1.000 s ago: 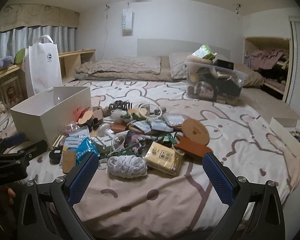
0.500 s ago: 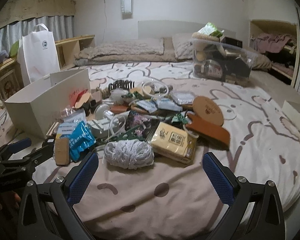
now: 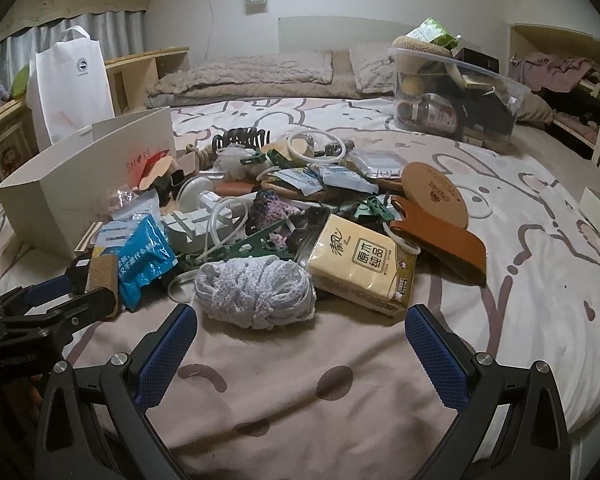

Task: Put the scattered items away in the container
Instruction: 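Grasp the white yarn ball with the right tool while the left tool grasps the wooden paddle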

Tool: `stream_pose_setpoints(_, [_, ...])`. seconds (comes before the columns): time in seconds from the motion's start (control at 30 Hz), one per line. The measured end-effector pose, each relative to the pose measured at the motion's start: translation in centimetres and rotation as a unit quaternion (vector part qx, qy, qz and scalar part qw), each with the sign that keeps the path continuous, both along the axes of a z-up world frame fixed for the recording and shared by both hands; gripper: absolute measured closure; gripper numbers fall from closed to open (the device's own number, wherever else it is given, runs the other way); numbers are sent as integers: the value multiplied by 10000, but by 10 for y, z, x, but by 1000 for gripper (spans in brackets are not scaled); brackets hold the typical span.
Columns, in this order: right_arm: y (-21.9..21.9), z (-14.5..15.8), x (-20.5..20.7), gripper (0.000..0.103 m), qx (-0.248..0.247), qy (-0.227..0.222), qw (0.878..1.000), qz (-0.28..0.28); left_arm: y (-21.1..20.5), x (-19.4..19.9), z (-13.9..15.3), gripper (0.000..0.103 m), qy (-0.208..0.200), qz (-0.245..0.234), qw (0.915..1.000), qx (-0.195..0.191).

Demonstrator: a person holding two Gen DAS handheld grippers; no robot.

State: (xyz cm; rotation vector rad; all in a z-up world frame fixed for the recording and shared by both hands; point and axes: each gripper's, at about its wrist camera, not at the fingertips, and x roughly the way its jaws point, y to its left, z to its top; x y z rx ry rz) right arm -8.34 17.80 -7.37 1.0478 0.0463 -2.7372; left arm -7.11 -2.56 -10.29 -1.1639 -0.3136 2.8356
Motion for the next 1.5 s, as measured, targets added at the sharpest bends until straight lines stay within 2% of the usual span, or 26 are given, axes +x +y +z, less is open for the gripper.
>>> stream_pose_setpoints(0.2, [-1,-12,-8,0,-46,-188,9998,15,6,-9,-5,0,-23,-71,9998,-158])
stream_pose_setpoints(0.37, [0,-18,-10,0,-123,-190,9997,82,1,-16,-19,0,-289,-73,9995,124])
stream_pose_setpoints(0.57, [4,-22,-17,0,-653,-196,9976,86,3,-14,-20,0,-244,-64,9996,122])
stream_pose_setpoints(0.67, [-5,-26,-22,0,-395,-411,9982,206,4,-13,-23,0,-171,-98,9998,46])
stream_pose_setpoints(0.77, [-14,-26,-24,0,-232,-412,9983,339,7,-11,-28,0,-105,-162,9997,-147])
stream_pose_setpoints(0.97, [-18,-25,-31,0,-134,-411,9982,418,2,-4,-28,0,96,-92,9999,75])
stream_pose_setpoints(1.03, [-20,-26,-33,0,-163,-448,9978,456,3,-2,-26,2,144,-61,9999,42])
stream_pose_setpoints(1.17, [-26,-30,-39,0,-197,-582,9969,482,4,2,-25,18,217,54,9995,-225])
stream_pose_setpoints(1.27, [-31,-32,-41,0,-6,-589,9975,383,5,3,-23,19,264,34,9994,-243])
stream_pose_setpoints(1.43, [-26,-34,-41,1,-104,-452,9987,205,3,1,-22,23,293,43,9994,-199])
stream_pose_setpoints(1.5, [-23,-35,-39,18,-140,-389,9989,208,1,1,-21,29,309,91,9994,-143])
